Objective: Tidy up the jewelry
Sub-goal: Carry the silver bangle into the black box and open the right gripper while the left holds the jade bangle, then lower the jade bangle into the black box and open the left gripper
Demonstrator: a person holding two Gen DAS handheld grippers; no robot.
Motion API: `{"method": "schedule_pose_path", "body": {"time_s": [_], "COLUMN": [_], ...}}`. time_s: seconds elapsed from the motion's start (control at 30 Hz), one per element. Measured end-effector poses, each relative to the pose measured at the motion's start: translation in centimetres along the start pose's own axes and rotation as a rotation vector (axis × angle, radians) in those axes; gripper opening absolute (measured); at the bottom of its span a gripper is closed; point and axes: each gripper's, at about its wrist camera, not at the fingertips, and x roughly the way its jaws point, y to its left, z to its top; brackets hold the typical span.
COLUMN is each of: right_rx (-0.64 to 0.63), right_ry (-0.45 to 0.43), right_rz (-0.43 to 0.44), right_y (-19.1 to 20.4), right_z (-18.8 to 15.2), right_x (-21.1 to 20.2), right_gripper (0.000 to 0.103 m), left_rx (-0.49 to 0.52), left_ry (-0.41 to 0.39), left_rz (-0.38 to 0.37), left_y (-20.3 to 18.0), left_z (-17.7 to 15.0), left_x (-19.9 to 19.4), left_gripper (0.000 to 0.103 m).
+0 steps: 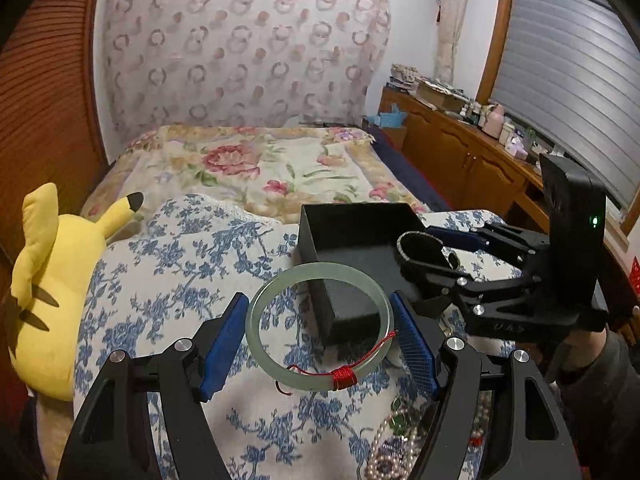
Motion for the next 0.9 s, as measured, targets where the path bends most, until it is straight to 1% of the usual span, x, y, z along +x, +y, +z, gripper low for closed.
{"method": "schedule_pose_path", "body": {"time_s": [0.13,0.2,0.27,0.33,0.57,0.73,0.9], "right_rx": [0.016,0.020,0.017,0.019,0.041,0.068,0.085], "right_ry": [0.012,0.010,0.004,0.000,-0.024,-0.039,-0.041], "right_rz": [0.008,0.015,0.016,0.010,-0.097,-0.115,-0.121], "right_y": [-0.6,-0.6,-0.5,-0.7,-2.7,-4.1,-4.8], "right_z": [-0.1,-0.1,-0.1,-0.1,-0.5,-0.7,-0.9], "right_x": [0.7,0.8,0.6,0.3,-1.5,-2.1,-2.3], "right_gripper": [0.062,0.064,0.070,0.070,0.070,0.070,0.070], "left_rx": [0.009,0.013,0.017,0.024,0.057,0.075,0.094], "left_ry": [0.012,0.018,0.022,0.025,0.041,0.066,0.089], "left_rz": [0.003,0.003,0.001,-0.003,-0.018,-0.016,0.006], "left_y": [-0.3,-0.4,-0.6,-1.1,-2.6,-3.4,-3.8], "left_z": [0.7,1.2,1.5,2.0,3.5,4.1,3.9], "left_x": [0.8,1.3,1.8,2.4,4.8,6.9,8.6], "left_gripper": [0.069,0.069,0.069,0.069,0.069,0.069,0.069]}}
